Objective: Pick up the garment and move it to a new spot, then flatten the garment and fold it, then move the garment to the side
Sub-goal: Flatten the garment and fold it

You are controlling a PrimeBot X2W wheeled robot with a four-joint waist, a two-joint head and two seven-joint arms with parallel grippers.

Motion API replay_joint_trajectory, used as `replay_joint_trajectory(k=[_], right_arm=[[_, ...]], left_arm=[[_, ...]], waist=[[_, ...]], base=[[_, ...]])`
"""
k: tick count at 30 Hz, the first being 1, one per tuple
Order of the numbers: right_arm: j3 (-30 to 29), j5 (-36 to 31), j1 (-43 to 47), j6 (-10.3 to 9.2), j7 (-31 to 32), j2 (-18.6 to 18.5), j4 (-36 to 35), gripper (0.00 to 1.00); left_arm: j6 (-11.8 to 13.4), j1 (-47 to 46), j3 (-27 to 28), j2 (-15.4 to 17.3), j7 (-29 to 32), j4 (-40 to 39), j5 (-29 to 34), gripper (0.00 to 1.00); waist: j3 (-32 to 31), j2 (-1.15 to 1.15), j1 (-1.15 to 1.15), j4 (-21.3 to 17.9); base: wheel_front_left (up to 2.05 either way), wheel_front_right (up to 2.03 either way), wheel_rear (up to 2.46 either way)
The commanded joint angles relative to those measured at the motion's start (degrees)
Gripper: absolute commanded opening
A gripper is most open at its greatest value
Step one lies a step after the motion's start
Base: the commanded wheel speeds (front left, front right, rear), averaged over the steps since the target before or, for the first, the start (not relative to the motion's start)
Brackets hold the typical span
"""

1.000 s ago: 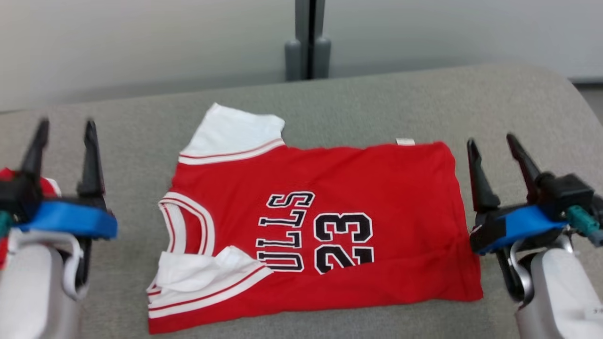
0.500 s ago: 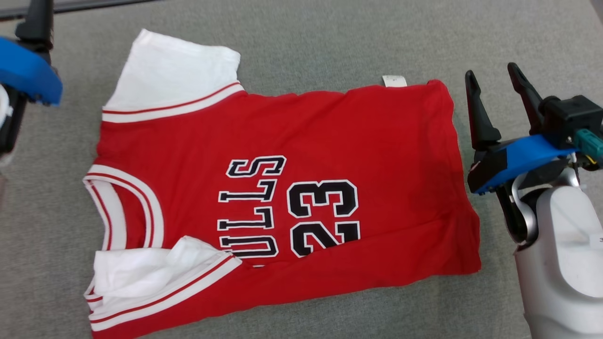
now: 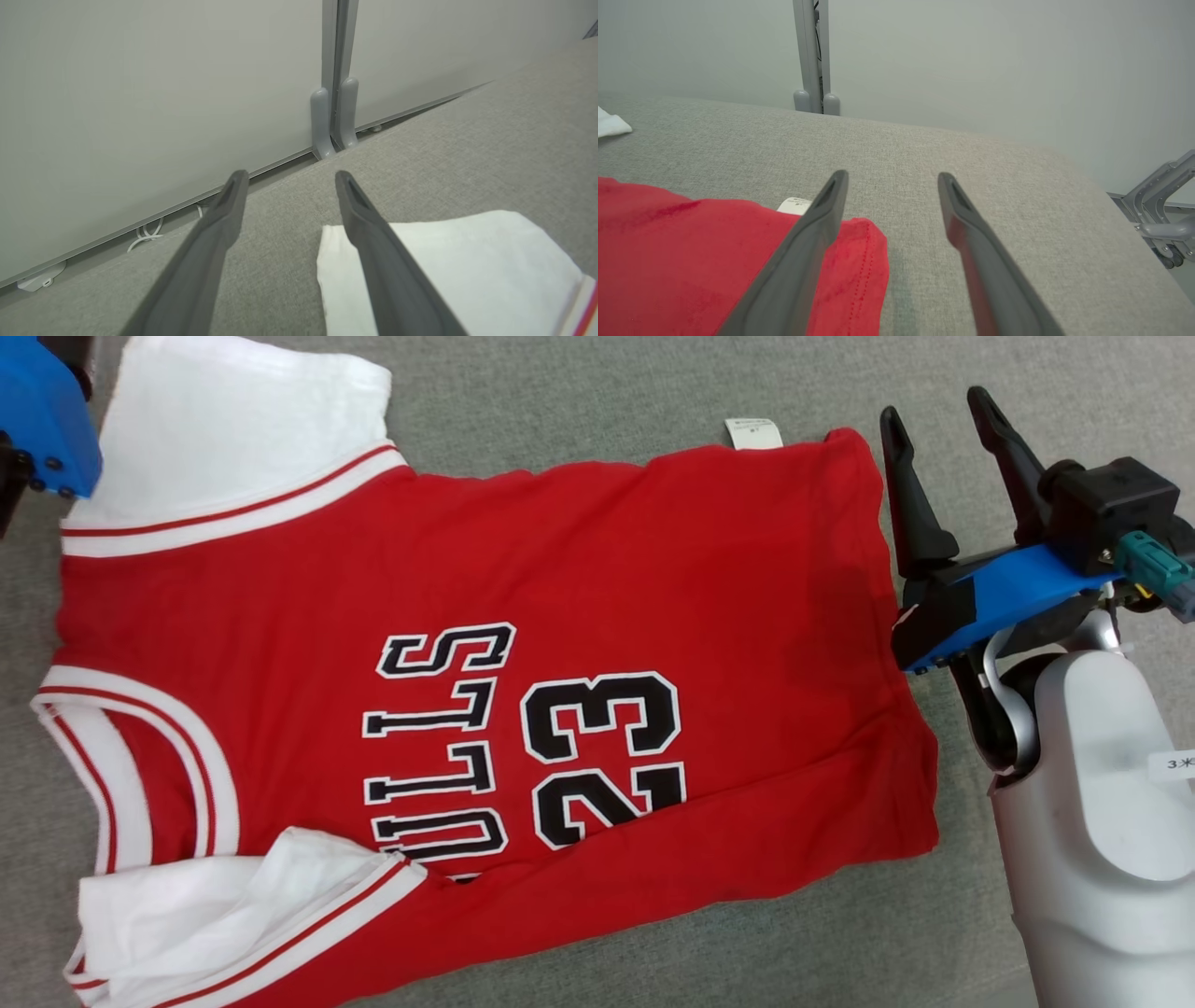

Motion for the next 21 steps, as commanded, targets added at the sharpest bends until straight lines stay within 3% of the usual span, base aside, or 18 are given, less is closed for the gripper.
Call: replay_joint_trajectory(k=[1,17,18,19,20,21], right_arm=[[0.1,0.3,-1.0,-0.01,-0.4,0.2,0.3,1.00],[1.3,1.1,-3.5,-0.01,-1.7,1.1,3.0,1.00],[1.5,1.3,-3.6,-0.01,-1.6,1.1,3.3,1.00],[1.7,1.4,-3.8,-0.01,-1.3,1.1,3.7,1.00],[2.0,1.6,-3.9,-0.01,-1.2,1.1,4.2,1.00],[2.1,1.7,-4.0,-0.01,-0.8,1.1,4.5,1.00]], left_arm=[[-0.1,-1.0,-1.7,0.4,0.7,0.5,-0.6,1.00],[-0.1,-4.6,-17.2,2.9,11.4,2.5,-14.8,1.00],[-0.1,-4.7,-18.1,3.0,11.8,2.3,-15.4,0.77],[-0.1,-4.8,-18.9,3.2,12.4,2.3,-16.0,0.18],[-0.1,-5.0,-19.9,3.3,12.4,2.1,-16.2,0.00],[-0.1,-5.4,-20.4,3.4,11.8,2.1,-16.5,0.00]], waist=[[0.4,0.00,-0.01,-0.3],[3.1,0.00,-0.01,-3.0],[3.0,0.00,-0.01,-3.1],[3.0,0.00,-0.01,-3.2],[2.8,0.00,-0.01,-3.3],[2.6,0.00,-0.01,-3.4]], base=[[0.00,0.00,0.00],[0.00,0.00,0.00],[0.00,0.00,0.00],[0.00,0.00,0.00],[0.00,0.00,0.00],[0.00,0.00,0.00]])
